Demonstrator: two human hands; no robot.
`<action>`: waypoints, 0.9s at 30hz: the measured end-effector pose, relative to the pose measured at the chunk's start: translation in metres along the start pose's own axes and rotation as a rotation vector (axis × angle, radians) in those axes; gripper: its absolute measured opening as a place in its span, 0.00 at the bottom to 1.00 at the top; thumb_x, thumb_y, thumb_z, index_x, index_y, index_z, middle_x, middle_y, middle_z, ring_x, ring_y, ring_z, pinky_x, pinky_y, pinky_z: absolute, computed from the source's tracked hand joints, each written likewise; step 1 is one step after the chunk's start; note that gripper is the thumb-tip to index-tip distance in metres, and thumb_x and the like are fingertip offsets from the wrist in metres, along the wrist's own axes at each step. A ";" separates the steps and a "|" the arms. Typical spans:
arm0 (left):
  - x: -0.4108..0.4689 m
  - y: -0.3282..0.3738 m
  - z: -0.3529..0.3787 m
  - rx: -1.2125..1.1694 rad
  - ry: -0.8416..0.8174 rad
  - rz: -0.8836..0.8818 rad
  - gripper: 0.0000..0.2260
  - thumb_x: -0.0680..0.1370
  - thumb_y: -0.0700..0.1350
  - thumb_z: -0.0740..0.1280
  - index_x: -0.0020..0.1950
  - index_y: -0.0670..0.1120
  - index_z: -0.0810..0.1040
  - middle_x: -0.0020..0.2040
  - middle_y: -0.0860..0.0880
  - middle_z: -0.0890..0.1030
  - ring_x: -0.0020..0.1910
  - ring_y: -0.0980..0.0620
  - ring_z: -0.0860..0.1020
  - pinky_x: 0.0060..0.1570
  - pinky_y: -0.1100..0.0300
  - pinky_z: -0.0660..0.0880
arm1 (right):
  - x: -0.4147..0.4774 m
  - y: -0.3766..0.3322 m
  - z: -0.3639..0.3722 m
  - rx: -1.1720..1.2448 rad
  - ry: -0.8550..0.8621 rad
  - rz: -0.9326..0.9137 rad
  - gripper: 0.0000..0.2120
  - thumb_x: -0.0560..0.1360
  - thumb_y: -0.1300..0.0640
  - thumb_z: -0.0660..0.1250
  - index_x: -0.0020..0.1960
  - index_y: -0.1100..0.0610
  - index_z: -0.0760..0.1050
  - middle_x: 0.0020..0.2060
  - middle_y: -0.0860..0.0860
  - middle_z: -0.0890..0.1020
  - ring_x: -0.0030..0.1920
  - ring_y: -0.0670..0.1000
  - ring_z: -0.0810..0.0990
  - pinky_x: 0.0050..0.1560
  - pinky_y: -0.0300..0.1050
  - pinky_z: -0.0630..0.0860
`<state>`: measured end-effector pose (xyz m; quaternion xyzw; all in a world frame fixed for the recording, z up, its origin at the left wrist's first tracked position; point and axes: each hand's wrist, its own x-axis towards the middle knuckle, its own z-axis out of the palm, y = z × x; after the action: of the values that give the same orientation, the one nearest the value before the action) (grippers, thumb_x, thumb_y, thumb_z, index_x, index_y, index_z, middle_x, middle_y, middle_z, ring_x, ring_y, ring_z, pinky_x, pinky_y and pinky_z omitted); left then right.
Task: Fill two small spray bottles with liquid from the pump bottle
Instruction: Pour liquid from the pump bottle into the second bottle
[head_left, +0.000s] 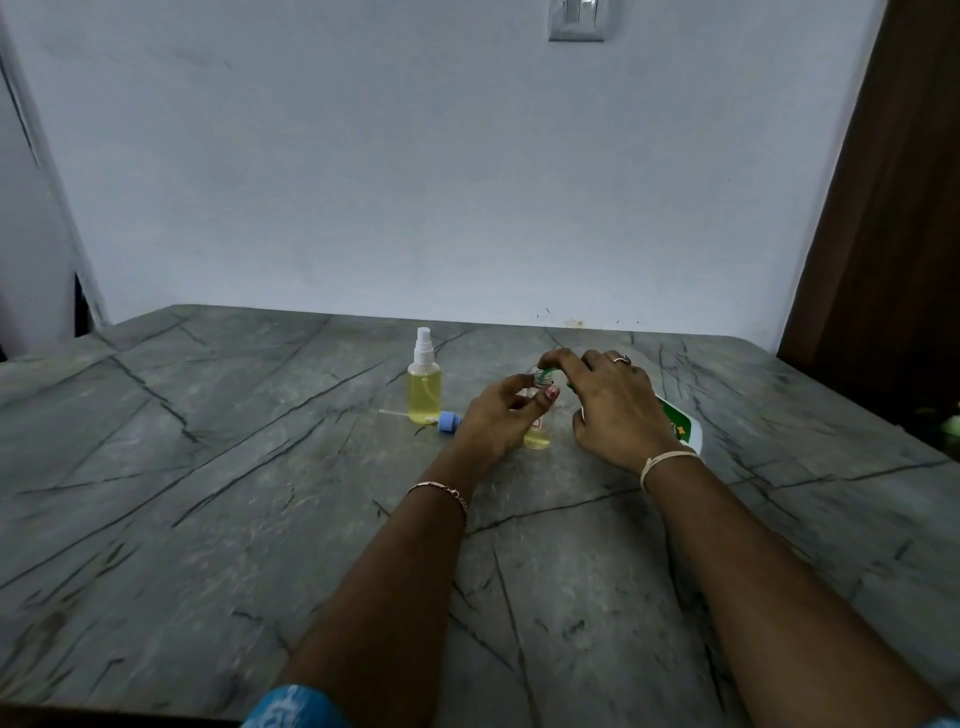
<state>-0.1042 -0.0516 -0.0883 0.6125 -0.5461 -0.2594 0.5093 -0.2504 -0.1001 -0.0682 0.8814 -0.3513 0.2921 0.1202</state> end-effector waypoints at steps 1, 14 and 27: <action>0.000 0.000 0.000 0.004 0.000 0.004 0.23 0.76 0.58 0.65 0.67 0.50 0.71 0.59 0.44 0.80 0.57 0.47 0.78 0.56 0.46 0.77 | 0.000 0.000 0.000 -0.007 -0.001 0.000 0.32 0.69 0.61 0.67 0.69 0.44 0.61 0.53 0.53 0.77 0.57 0.57 0.74 0.57 0.55 0.72; 0.000 -0.003 0.000 0.026 0.037 0.037 0.24 0.73 0.58 0.70 0.66 0.50 0.73 0.55 0.47 0.80 0.52 0.52 0.79 0.52 0.51 0.79 | 0.000 -0.003 -0.004 0.055 -0.048 0.027 0.31 0.69 0.61 0.67 0.67 0.44 0.61 0.52 0.53 0.77 0.57 0.57 0.73 0.57 0.55 0.71; 0.000 0.000 -0.001 -0.068 0.034 0.011 0.23 0.74 0.54 0.70 0.66 0.48 0.73 0.51 0.48 0.80 0.47 0.54 0.79 0.43 0.58 0.80 | -0.004 -0.001 -0.006 -0.013 -0.061 0.005 0.35 0.72 0.60 0.65 0.73 0.40 0.56 0.53 0.54 0.75 0.57 0.58 0.73 0.57 0.54 0.71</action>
<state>-0.1031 -0.0510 -0.0882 0.5962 -0.5313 -0.2648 0.5405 -0.2543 -0.0949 -0.0659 0.8882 -0.3588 0.2631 0.1147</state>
